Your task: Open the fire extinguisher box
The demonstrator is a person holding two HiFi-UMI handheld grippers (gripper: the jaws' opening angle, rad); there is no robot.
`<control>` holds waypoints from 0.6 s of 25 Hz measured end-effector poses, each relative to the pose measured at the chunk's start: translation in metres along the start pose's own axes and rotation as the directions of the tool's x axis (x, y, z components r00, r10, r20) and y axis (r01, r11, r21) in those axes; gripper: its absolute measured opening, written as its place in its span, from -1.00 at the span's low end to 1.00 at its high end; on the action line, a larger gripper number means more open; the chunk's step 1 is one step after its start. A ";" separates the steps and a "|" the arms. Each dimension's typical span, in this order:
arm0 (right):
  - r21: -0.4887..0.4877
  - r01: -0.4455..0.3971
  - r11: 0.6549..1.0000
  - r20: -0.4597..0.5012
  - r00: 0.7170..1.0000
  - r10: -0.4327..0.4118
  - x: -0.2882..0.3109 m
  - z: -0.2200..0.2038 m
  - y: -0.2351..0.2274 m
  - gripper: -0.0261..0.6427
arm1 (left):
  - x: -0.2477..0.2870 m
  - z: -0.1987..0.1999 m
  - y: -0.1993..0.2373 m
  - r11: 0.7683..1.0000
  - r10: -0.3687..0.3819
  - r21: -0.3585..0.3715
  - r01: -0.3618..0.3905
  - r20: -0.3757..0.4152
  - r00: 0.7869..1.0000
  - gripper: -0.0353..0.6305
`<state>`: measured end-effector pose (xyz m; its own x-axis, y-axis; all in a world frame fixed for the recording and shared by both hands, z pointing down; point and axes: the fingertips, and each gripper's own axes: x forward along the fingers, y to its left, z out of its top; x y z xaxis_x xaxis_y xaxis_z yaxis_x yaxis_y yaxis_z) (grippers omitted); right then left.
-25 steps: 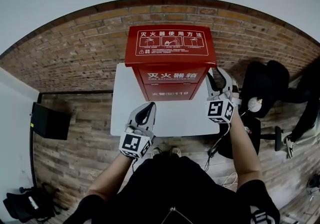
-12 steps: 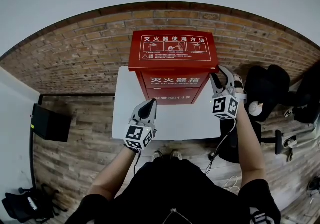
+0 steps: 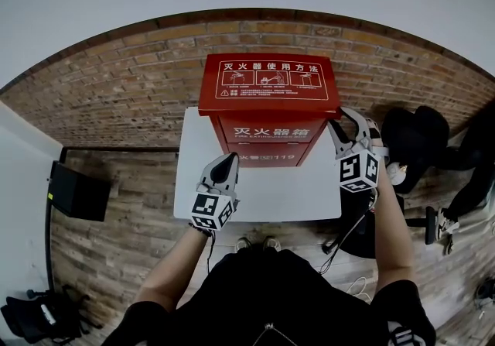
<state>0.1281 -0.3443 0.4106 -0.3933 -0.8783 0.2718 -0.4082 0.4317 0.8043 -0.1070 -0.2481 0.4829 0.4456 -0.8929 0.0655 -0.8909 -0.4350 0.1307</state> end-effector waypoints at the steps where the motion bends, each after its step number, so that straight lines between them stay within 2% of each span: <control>1: -0.004 -0.006 1.000 0.000 1.000 0.006 -0.001 0.000 0.000 -0.41 | 0.000 0.001 0.002 1.000 0.003 0.002 -0.003 0.001 1.000 -0.76; 6: 0.005 -0.038 0.999 0.021 0.999 0.038 -0.007 0.004 -0.004 -0.43 | 0.001 0.003 0.008 1.000 0.010 0.005 -0.010 -0.003 1.000 -0.76; 15: 0.076 -0.046 0.996 0.081 0.996 0.039 -0.015 0.024 -0.037 -0.46 | 0.001 -0.015 -0.011 0.999 -0.047 -0.004 0.046 -0.046 0.998 -0.76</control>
<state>0.1296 -0.3421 0.3636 -0.4744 -0.8411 0.2598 -0.4510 0.4857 0.7488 -0.0957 -0.2428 0.4960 0.4901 -0.8654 0.1044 -0.8689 -0.4754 0.1377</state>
